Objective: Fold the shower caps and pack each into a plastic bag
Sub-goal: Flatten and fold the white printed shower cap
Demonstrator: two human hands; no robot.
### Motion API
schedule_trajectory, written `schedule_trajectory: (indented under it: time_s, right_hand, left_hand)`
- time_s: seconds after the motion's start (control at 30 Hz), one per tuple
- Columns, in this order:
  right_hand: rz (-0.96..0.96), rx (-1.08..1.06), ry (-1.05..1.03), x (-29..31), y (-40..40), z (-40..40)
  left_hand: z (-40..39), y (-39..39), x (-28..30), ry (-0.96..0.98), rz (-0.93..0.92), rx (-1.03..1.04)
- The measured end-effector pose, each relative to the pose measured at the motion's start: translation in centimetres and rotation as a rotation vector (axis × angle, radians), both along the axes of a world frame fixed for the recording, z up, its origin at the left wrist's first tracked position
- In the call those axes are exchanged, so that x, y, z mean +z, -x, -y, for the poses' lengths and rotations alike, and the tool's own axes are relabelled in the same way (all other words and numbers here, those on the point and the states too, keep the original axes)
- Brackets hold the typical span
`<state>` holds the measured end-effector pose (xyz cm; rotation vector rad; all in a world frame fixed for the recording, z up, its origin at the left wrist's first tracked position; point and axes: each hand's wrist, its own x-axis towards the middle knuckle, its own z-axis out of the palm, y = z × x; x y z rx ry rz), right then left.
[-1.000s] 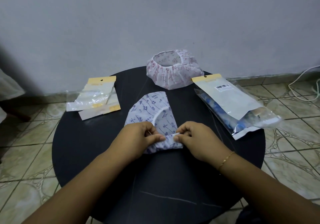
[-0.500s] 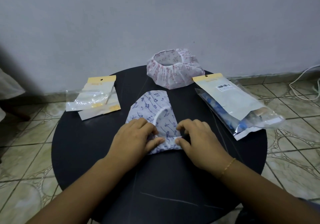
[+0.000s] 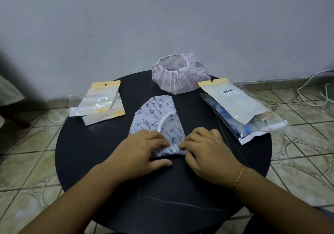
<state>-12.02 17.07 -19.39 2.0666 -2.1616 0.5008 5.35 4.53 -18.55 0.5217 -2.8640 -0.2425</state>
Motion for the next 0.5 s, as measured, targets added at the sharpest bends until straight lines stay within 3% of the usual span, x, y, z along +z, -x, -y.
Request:
schedule_trajectory:
  time_s: [0.1,0.23,0.4,0.5]
  right_hand:
    - [0.045,0.022,-0.099,0.4,-0.1,-0.5]
    - [0.284,0.006,-0.066,0.9,0.1,-0.8]
    - [0.516,-0.085,-0.064,0.7,0.6,0.1]
    - [0.654,-0.115,-0.047,0.7,0.7,0.9]
  left_hand:
    - [-0.1,0.1,0.1,0.053,-0.048,0.004]
    - [-0.2,0.2,0.8,0.068,-0.142,0.034]
    - [-0.1,0.3,1.2,-0.307,-0.178,0.213]
    - [0.4,0.3,1.1,-0.388,-0.174,0.246]
